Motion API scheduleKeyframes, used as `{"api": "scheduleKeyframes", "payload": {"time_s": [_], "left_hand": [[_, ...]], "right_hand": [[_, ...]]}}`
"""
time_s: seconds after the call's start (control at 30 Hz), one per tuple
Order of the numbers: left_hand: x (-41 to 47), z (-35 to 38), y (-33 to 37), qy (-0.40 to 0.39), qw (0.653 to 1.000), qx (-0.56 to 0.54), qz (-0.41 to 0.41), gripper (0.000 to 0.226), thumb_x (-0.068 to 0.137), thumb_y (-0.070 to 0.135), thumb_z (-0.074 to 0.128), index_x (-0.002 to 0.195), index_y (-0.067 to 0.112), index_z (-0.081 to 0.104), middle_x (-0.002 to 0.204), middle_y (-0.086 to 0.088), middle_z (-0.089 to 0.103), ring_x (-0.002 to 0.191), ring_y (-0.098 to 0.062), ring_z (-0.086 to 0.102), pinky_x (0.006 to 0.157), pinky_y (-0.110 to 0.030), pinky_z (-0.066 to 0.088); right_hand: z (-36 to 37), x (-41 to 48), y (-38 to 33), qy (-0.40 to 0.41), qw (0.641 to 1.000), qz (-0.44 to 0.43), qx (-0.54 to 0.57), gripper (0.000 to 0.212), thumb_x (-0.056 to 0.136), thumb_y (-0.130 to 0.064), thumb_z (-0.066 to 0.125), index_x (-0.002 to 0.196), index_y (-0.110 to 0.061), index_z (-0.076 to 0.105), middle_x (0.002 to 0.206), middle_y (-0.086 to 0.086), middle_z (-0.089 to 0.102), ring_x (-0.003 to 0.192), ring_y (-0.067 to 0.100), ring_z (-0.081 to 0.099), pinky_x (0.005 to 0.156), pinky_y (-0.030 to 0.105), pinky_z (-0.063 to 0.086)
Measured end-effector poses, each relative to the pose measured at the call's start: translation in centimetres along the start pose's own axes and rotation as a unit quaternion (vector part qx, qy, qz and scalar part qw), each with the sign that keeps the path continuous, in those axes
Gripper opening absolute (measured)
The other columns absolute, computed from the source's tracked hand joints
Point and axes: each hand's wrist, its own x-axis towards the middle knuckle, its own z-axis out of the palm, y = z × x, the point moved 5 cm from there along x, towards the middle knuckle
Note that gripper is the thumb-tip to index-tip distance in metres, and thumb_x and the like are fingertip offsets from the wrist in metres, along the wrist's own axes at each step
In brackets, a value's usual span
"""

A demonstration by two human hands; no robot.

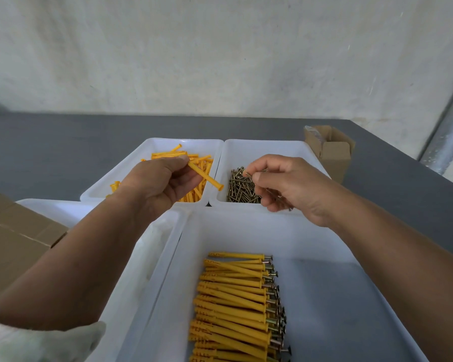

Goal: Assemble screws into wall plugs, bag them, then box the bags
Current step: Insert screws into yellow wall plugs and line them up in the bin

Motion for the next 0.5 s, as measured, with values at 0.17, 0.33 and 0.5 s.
{"api": "scheduleKeyframes", "payload": {"time_s": [0.17,0.33,0.5], "left_hand": [[0.0,0.1,-0.3,0.002,1.0,0.002,-0.015,0.008,0.094,0.002,0.057,0.09,0.0,0.063,0.071,-0.013,0.073,0.063,-0.02,0.073,0.049,-0.029,0.056],[-0.2,0.3,-0.5,-0.006,1.0,0.0,-0.02,0.007,0.095,0.001,0.055,0.094,-0.001,0.062,0.072,-0.014,0.073,0.064,-0.021,0.073,0.049,-0.03,0.057],[-0.3,0.6,-0.7,-0.009,1.0,0.013,-0.026,0.008,0.095,0.001,0.055,0.094,-0.001,0.063,0.075,-0.015,0.074,0.066,-0.022,0.074,0.049,-0.03,0.057]], "right_hand": [[0.9,-0.5,-0.2,-0.057,0.998,0.001,-0.038,0.017,0.096,-0.021,0.061,0.099,-0.031,0.075,0.063,-0.006,0.064,0.048,0.008,0.053,0.037,0.019,0.032],[1.9,-0.6,0.0,-0.098,0.994,0.032,-0.045,0.017,0.095,-0.014,0.06,0.097,-0.023,0.074,0.068,-0.001,0.066,0.053,0.007,0.053,0.038,0.017,0.029],[2.1,-0.6,0.0,-0.101,0.994,0.036,-0.026,0.018,0.092,-0.006,0.06,0.095,-0.018,0.073,0.072,0.003,0.066,0.058,0.008,0.056,0.04,0.018,0.033]]}}
